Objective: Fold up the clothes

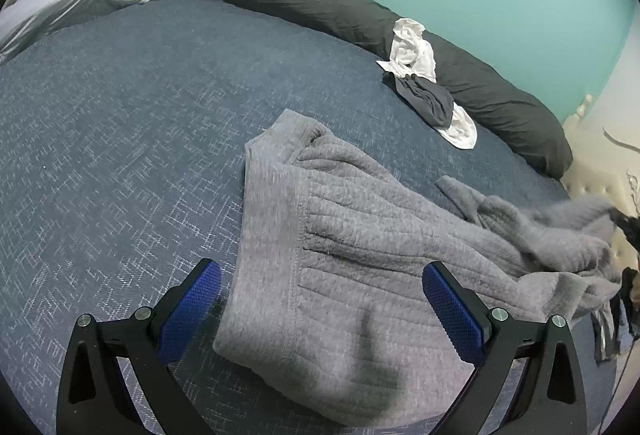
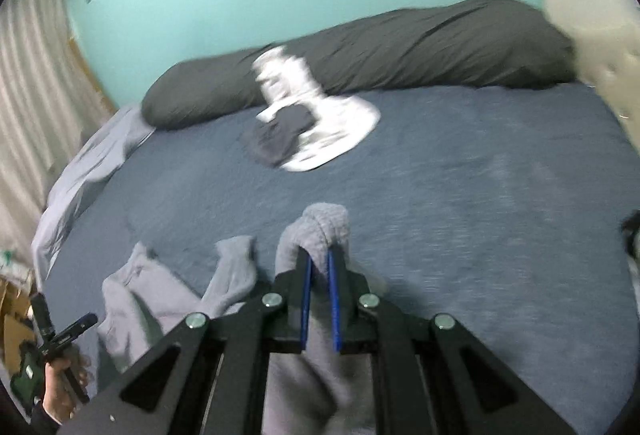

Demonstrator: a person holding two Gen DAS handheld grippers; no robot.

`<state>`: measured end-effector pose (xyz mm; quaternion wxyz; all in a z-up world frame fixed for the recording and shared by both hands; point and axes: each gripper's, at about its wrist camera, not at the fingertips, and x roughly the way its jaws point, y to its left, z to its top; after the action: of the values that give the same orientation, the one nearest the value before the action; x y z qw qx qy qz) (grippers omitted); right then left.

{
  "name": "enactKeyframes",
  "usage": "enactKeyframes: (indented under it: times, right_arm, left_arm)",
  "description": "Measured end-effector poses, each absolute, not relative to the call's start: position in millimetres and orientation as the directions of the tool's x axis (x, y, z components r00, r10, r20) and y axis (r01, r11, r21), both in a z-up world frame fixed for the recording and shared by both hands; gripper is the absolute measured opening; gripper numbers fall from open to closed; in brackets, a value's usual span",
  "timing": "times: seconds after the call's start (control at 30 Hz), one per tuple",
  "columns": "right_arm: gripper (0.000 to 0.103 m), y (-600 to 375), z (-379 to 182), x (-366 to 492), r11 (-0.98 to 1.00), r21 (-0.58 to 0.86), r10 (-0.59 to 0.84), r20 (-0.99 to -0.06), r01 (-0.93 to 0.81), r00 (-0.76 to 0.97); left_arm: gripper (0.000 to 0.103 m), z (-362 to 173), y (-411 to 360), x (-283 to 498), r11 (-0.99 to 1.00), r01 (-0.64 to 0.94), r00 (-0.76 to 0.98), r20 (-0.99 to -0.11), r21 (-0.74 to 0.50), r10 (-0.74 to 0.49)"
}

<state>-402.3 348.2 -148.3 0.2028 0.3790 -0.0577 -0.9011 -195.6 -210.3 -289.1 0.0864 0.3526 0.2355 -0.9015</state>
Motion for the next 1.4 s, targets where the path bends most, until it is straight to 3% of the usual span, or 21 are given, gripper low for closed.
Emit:
enactKeyframes:
  times: [0.13, 0.3, 0.63, 0.8, 0.83, 0.97, 1.13, 1.3, 1.4]
  right_arm:
    - [0.008, 419.5, -141.5, -379.0, -0.947, 0.28, -0.308, -0.646, 0.159, -0.699]
    - [0.008, 480.1, -177.8, -340.5, -0.931, 0.363, -0.267, -0.644, 0.021, -0.717]
    - [0.008, 505.8, -291.6, -278.8, -0.857, 0.495, -0.33, -0.742, -0.145, -0.584]
    - [0.012, 510.4, -301.5, -267.4, -0.843, 0.512, -0.353, -0.758, -0.165, -0.548]
    - [0.013, 512.7, -298.1, -267.4, -0.848, 0.503, -0.342, -0.76, -0.166, -0.552]
    - [0.04, 518.2, -281.8, -281.3, -0.881, 0.449, -0.28, -0.75, -0.151, -0.599]
    - [0.052, 511.9, -282.1, -321.2, -0.901, 0.416, -0.282, -0.775, -0.121, -0.566]
    - [0.052, 492.0, -301.0, -359.4, -0.952, 0.296, -0.229, -0.856, -0.075, -0.463]
    - [0.028, 489.2, -309.1, -367.4, -0.966, 0.25, -0.194, -0.874, -0.069, -0.445]
  left_arm:
    - [0.103, -288.6, -208.5, -195.3, -0.877, 0.319, -0.736, -0.677, -0.36, 0.011]
    - [0.103, -288.7, -207.0, -195.4, -0.877, 0.319, -0.735, -0.679, -0.359, 0.011]
    - [0.103, -290.3, -201.9, -197.8, -0.881, 0.314, -0.73, -0.684, -0.354, 0.015]
    - [0.103, -291.9, -198.3, -199.2, -0.887, 0.307, -0.725, -0.688, -0.345, 0.017]
    - [0.103, -291.6, -198.2, -199.2, -0.887, 0.307, -0.726, -0.688, -0.346, 0.016]
    - [0.103, -291.2, -196.0, -199.6, -0.888, 0.306, -0.727, -0.687, -0.343, 0.015]
    - [0.103, -292.5, -192.8, -201.7, -0.891, 0.304, -0.723, -0.691, -0.336, 0.014]
    - [0.103, -293.6, -192.2, -204.6, -0.893, 0.304, -0.719, -0.695, -0.331, 0.012]
    - [0.103, -293.5, -192.0, -205.3, -0.893, 0.304, -0.719, -0.695, -0.332, 0.013]
